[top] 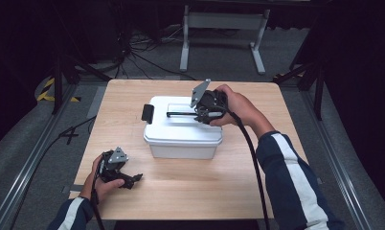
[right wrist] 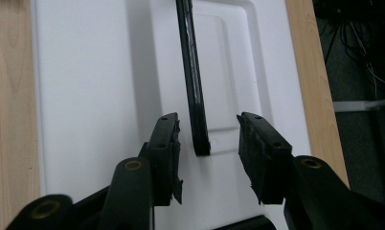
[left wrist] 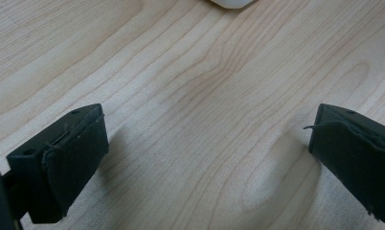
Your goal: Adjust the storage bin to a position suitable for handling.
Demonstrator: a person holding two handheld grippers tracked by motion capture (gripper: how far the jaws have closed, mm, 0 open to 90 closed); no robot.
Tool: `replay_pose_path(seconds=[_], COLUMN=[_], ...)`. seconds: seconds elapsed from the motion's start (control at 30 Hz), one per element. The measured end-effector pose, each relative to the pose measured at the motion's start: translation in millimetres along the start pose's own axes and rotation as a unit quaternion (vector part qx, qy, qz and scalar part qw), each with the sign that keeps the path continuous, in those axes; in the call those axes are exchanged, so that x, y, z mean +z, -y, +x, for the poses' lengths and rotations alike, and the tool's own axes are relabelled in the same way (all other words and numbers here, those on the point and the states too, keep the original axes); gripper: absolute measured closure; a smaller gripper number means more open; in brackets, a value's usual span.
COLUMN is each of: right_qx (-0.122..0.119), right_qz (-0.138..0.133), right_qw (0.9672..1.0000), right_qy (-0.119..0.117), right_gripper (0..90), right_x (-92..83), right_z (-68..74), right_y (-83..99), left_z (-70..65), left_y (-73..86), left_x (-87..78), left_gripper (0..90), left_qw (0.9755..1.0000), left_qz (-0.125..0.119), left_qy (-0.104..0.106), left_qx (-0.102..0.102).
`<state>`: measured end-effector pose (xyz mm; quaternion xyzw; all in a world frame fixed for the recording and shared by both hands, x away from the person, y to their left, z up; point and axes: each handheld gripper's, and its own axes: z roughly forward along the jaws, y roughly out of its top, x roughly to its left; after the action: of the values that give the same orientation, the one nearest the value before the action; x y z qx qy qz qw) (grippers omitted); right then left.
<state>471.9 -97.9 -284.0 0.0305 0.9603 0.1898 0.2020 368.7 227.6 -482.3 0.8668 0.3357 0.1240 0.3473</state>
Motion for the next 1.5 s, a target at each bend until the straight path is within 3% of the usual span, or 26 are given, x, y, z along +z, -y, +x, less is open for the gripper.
replay_pose_path(seconds=[0.27,0.8,1.5], right_qx=[-0.017,-0.043,-0.052], right_qz=[0.020,0.026,0.009], right_qw=[0.9996,0.9987,0.9986], right_qy=[-0.004,-0.006,-0.002], right_gripper=[71.7,83.5,84.6], right_x=[9.5,12.0,10.9], right_z=[0.9,4.3,1.3], right_y=[-10.4,-21.7,-22.1], left_z=[-1.0,-1.7,-1.5], left_y=[0.7,1.0,0.9], left_x=[-0.5,-0.5,-0.5], left_gripper=[0.4,0.5,0.5], left_qw=[1.0000,0.9999,1.0000], left_qz=[-0.001,-0.001,-0.001], left_qy=[-0.006,-0.006,-0.006], left_qx=[-0.003,-0.008,-0.007])
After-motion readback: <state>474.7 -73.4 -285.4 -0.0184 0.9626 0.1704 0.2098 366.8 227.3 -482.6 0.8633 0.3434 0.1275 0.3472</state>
